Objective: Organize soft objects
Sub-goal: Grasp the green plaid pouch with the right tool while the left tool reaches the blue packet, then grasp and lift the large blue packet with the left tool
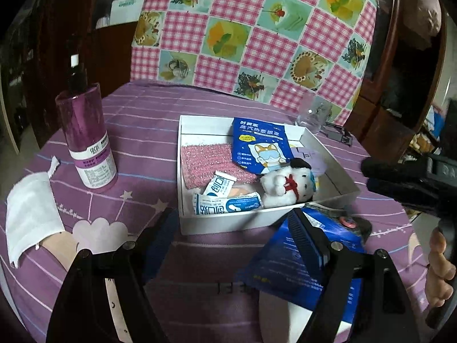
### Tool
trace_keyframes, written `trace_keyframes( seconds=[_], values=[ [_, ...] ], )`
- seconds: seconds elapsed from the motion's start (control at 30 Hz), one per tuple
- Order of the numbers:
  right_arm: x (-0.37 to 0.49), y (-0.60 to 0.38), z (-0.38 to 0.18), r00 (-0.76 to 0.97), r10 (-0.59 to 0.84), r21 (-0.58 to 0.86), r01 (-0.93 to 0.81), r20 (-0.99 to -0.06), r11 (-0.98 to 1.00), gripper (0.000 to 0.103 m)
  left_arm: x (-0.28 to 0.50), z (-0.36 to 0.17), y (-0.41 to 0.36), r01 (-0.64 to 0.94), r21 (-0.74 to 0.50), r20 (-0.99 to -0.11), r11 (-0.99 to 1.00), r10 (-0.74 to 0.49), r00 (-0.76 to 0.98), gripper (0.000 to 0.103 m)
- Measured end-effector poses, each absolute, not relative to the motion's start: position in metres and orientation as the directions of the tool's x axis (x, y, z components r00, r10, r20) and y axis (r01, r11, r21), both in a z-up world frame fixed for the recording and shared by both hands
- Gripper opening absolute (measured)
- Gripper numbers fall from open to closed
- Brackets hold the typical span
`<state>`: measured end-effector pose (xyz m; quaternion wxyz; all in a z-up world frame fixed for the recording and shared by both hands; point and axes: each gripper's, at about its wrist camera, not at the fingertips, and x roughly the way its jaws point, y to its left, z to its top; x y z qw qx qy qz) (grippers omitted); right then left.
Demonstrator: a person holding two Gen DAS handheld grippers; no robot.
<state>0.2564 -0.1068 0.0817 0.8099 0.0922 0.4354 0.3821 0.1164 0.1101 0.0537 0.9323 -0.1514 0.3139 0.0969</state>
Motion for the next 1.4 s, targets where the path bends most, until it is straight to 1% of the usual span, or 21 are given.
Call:
trace_keyframes(
  seconds=[0.1,0.23,0.33,0.47,0.6,0.7,0.9,1.03,1.1,1.23,1.33,1.4],
  values=[
    [0.255,-0.115,0.078,0.296,0.694,0.504,-0.513,-0.656,0.695,0.058,0.113,0.056,0.115,-0.281,-0.260,-0.621,0.924,0.063,0.781,0.079],
    [0.252,-0.114,0.066,0.230,0.716,0.546,-0.508,-0.660,0.666,0.058,0.112,0.057,0.113,-0.295,-0.243,-0.624,0.924,0.084,0.777,0.079],
    [0.245,-0.110,0.058,0.206,0.719,0.545,-0.525,-0.664,0.653,0.058,0.111,0.056,0.110,-0.290,-0.233,-0.633,0.928,0.082,0.770,0.079],
    [0.238,-0.099,0.052,0.170,0.703,0.513,-0.569,-0.691,0.642,0.058,0.111,0.057,0.106,-0.297,-0.219,-0.677,0.930,0.074,0.733,0.078],
    [0.235,-0.096,0.050,0.196,0.660,0.453,-0.587,-0.725,0.671,0.058,0.107,0.053,0.108,-0.287,-0.274,-0.701,0.918,0.014,0.713,0.078],
    [0.236,-0.098,0.049,0.185,0.657,0.454,-0.586,-0.731,0.671,0.058,0.109,0.046,0.110,-0.304,-0.305,-0.732,0.903,-0.019,0.681,0.076],
    [0.237,-0.098,0.048,0.188,0.643,0.440,-0.587,-0.742,0.680,0.058,0.111,0.035,0.110,-0.272,-0.389,-0.749,0.880,-0.130,0.650,0.071],
    [0.236,-0.095,0.045,0.183,0.635,0.433,-0.590,-0.750,0.681,0.058,0.114,0.028,0.115,-0.259,-0.488,-0.736,0.834,-0.233,0.635,0.070],
    [0.236,-0.094,0.044,0.177,0.636,0.433,-0.595,-0.751,0.677,0.058,0.115,0.027,0.117,-0.248,-0.532,-0.714,0.810,-0.272,0.645,0.067],
    [0.234,-0.092,0.043,0.170,0.641,0.439,-0.597,-0.749,0.671,0.058,0.123,0.028,0.116,-0.197,-0.607,-0.663,0.770,-0.354,0.660,0.064],
    [0.234,-0.091,0.043,0.156,0.652,0.456,-0.595,-0.742,0.662,0.058,0.127,0.033,0.106,-0.148,-0.614,-0.644,0.775,-0.384,0.662,0.062],
    [0.234,-0.090,0.041,0.126,0.669,0.486,-0.591,-0.732,0.643,0.058,0.129,0.039,0.096,-0.110,-0.589,-0.643,0.801,-0.382,0.663,0.057]
  ],
)
